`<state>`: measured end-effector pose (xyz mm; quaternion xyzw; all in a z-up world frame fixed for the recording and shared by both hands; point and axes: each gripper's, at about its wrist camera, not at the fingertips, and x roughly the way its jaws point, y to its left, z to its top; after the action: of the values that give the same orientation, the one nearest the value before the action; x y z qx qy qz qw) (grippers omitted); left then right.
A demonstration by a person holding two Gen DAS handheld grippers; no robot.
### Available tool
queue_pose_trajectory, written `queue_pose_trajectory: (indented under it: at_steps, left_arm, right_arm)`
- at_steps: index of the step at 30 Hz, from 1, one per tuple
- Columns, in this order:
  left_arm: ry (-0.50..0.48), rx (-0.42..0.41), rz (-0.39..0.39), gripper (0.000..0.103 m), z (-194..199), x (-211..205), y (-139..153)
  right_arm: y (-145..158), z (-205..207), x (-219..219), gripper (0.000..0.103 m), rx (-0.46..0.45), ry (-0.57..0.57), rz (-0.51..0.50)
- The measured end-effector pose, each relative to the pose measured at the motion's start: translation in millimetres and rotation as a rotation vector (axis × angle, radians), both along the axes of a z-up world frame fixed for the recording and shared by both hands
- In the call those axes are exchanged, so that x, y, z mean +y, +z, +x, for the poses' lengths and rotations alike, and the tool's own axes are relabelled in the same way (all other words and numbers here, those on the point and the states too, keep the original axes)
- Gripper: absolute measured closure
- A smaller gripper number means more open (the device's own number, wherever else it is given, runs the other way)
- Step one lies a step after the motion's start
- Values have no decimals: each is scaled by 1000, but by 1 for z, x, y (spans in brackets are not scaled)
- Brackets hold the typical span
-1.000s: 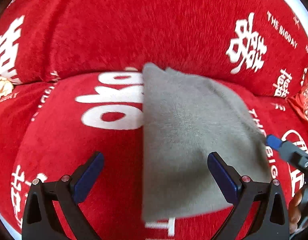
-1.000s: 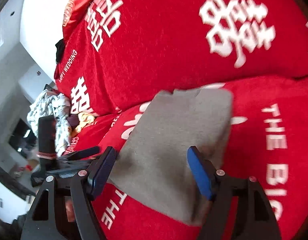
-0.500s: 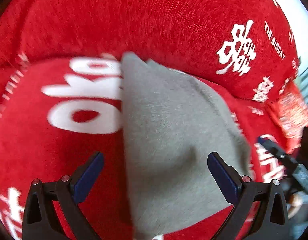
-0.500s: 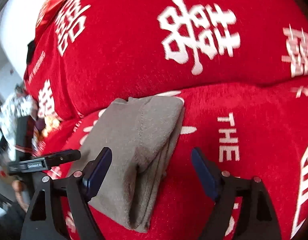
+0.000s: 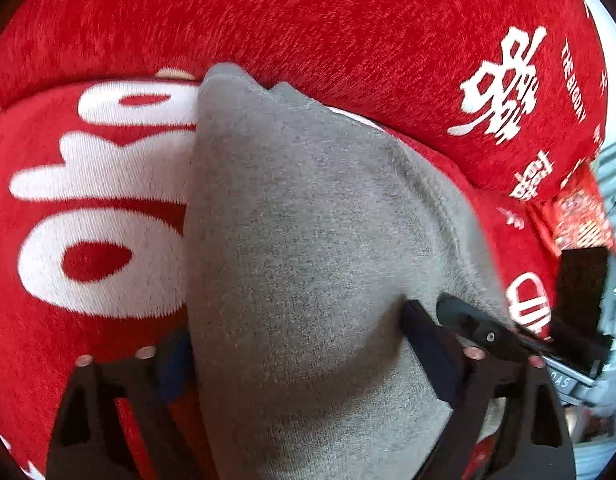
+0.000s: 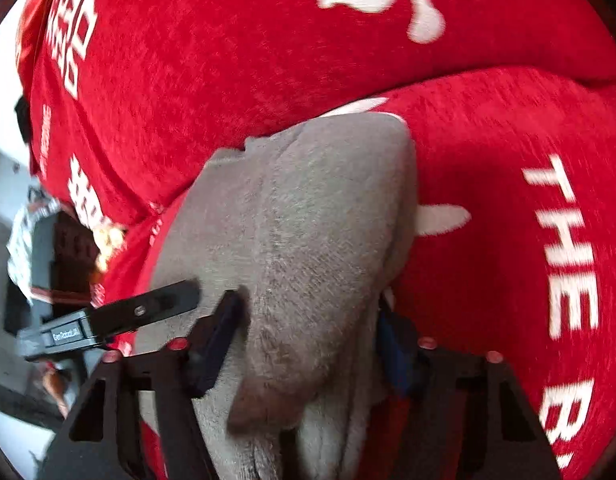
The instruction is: Fold small clothes
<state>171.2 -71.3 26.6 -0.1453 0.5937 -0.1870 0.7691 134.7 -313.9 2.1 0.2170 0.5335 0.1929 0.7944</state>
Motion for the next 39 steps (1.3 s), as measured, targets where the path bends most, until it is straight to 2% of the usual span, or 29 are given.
queue_pose_trajectory:
  at_steps: [2, 5, 8, 12, 21, 39]
  left_arm:
    - [-1, -23, 13, 32, -2, -1, 5]
    - [-2, -58, 36, 51, -5, 0, 19]
    - [-16, -90, 97, 58, -10, -6, 30]
    - [-30, -125, 154, 60, -20, -13, 45]
    - [-40, -190, 189, 60, -65, -2, 75]
    - [-31, -232, 220, 60, -174, 40, 86]
  right_arm:
    - [6, 0, 4, 58, -16, 3, -21]
    - [22, -7, 20, 63, -78, 19, -127]
    - [38, -12, 34, 65, -123, 17, -185]
    - [57, -20, 44, 66, -160, 18, -218]
    - [93, -65, 58, 66, -211, 44, -243]
    - [107, -169, 101, 67, -250, 84, -268]
